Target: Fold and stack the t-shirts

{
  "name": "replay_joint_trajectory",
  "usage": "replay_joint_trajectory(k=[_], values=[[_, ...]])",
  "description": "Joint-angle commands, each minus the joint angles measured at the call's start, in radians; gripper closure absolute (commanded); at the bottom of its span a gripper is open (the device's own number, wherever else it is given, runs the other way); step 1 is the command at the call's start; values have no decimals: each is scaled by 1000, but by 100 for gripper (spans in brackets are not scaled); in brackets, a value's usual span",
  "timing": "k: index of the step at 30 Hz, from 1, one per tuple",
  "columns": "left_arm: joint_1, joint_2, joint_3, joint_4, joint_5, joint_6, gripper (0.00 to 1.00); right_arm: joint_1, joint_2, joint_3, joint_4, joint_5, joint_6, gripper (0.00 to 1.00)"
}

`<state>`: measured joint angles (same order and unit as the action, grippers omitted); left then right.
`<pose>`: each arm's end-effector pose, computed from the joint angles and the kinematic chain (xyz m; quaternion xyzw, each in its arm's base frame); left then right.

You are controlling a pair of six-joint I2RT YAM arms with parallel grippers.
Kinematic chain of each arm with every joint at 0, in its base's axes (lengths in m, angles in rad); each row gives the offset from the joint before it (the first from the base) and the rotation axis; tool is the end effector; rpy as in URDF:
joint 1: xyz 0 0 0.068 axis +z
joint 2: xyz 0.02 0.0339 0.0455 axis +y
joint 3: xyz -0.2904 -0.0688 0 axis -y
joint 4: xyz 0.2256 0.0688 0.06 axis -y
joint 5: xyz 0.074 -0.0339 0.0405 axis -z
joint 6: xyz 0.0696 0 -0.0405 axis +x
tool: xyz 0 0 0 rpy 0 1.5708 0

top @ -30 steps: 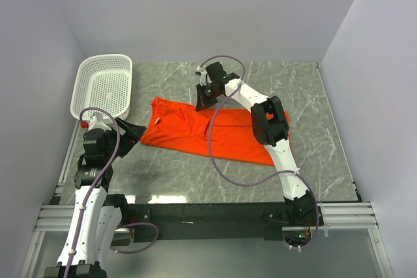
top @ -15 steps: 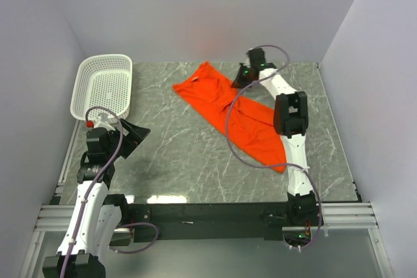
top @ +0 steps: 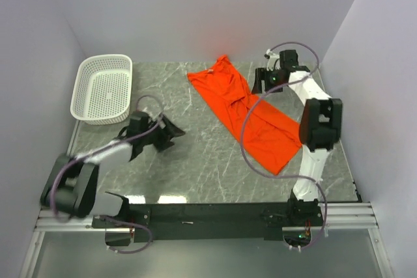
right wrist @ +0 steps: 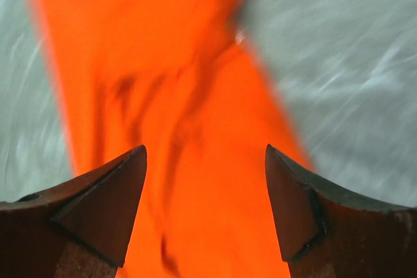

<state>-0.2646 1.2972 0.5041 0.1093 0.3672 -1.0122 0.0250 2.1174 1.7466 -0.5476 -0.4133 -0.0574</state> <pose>0.2351 -0.0896 0.1867 -0.2514 0.8554 -0.3838 0.2405 0.4857 0.0401 0.2263 -0.1039 0.9236 0.1893 0.3167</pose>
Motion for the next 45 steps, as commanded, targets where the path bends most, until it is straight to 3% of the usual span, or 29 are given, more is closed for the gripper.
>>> replay_joint_trajectory(k=[1, 5, 11, 19, 26, 31, 42, 45], values=[[-87, 204, 146, 213, -108, -88, 20, -7, -278, -207, -49, -240, -388, 20], [-136, 556, 409, 192, -80, -146, 26, -10, -538, -523, -14, -252, -475, 20], [-237, 789, 669, 46, -122, -203, 31, -22, -760, -703, -2, -277, -467, 20], [-272, 912, 769, -19, -154, -233, 49, -74, -784, -690, -23, -317, -440, 21], [-272, 973, 826, -37, -165, -197, 83, -92, -806, -697, -41, -329, -449, 21], [-266, 946, 763, -19, -137, -166, 99, -94, -830, -710, -64, -323, -470, 21], [-118, 670, 423, -106, -24, 95, 99, -93, -873, -734, -118, -314, -588, 21], [-75, 604, 363, -106, 16, 135, 94, -82, -863, -731, -158, -335, -622, 21]])
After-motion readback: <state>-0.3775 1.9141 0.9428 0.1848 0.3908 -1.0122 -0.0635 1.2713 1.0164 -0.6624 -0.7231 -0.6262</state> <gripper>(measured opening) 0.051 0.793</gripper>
